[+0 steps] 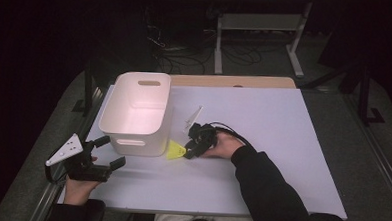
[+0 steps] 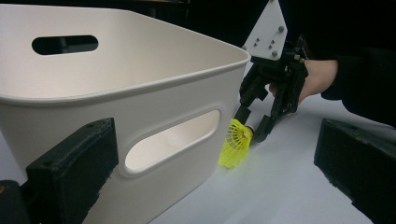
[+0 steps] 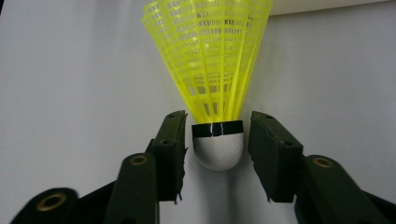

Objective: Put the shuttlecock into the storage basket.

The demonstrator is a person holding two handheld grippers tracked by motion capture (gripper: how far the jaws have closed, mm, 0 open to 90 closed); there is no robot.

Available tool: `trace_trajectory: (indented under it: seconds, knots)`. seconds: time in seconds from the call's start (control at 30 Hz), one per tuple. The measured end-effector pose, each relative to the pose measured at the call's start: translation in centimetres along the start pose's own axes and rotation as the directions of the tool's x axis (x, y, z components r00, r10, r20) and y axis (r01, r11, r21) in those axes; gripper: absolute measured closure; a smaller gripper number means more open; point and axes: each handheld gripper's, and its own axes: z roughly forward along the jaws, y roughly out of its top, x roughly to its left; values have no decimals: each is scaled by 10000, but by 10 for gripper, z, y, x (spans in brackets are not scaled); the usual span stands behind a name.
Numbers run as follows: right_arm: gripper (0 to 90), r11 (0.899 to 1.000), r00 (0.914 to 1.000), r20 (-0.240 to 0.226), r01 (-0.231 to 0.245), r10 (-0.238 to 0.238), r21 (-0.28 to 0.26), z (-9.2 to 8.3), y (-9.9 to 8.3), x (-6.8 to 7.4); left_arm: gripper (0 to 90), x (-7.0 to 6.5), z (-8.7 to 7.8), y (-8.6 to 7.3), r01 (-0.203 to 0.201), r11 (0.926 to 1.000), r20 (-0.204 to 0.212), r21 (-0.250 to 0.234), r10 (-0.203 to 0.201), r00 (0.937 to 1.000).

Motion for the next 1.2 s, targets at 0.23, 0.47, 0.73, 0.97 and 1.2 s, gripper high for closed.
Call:
trace_trajectory:
  seconds: [0.23, 0.47, 0.73, 0.97, 1.2]
  knots:
    - [623, 10000, 10000, 14, 86, -86, 45, 0, 0, 0, 0, 0, 0, 0, -8, 10000, -3, 5, 8, 10000]
    - [629, 9999, 10000, -17, 87, -87, 71, -2, 0, 1, 0, 0, 0, 0, -2, 10000, -20, 6, 2, 10000]
    - [630, 9999, 9999, 56, 112, -112, 4, -13, 0, 3, 0, 0, 0, 0, -1, 10000, -30, 1, 1, 10000]
    - [631, 9997, 9997, 157, 179, -177, -152, -24, 1, 6, 0, 0, 0, 0, 7, 10000, -37, 0, -7, 10000]
    - [631, 9996, 9994, 278, 203, -197, -212, -31, 2, 8, 0, 0, 0, 0, 16, 10000, -34, -9, -16, 10000]
